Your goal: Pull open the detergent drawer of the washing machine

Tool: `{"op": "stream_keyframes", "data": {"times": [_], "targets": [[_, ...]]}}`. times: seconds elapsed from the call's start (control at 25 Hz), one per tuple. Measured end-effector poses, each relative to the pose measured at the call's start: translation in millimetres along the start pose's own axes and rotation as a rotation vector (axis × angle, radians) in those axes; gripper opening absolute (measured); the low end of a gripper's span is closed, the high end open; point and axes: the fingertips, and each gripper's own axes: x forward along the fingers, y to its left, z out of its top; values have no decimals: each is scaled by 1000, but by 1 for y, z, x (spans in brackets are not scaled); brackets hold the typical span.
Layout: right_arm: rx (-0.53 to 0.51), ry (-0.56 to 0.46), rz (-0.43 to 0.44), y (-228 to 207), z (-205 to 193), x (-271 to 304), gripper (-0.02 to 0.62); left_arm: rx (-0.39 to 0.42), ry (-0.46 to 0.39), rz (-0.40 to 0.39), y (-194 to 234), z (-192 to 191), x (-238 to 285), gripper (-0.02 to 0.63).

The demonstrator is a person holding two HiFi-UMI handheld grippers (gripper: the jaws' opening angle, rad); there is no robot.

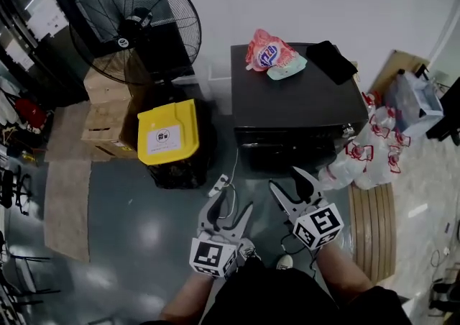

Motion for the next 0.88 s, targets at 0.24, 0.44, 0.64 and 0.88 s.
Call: {"op": "stream_keyframes", "data": {"times": [0.24, 0.44, 0.64, 0.88], "targets": [[45, -1, -57, -7, -10, 39, 267, 12, -6, -54, 27, 3, 18, 272], [108, -1, -102, -16, -18, 66, 275, 27, -15, -77, 47, 9, 31, 272], [251, 7, -129, -35, -38, 89, 287, 13, -18, -92, 56, 5, 44, 272], [428, 40, -138, -63, -77, 113, 326, 7, -3, -81, 63, -8, 63, 272]]}}
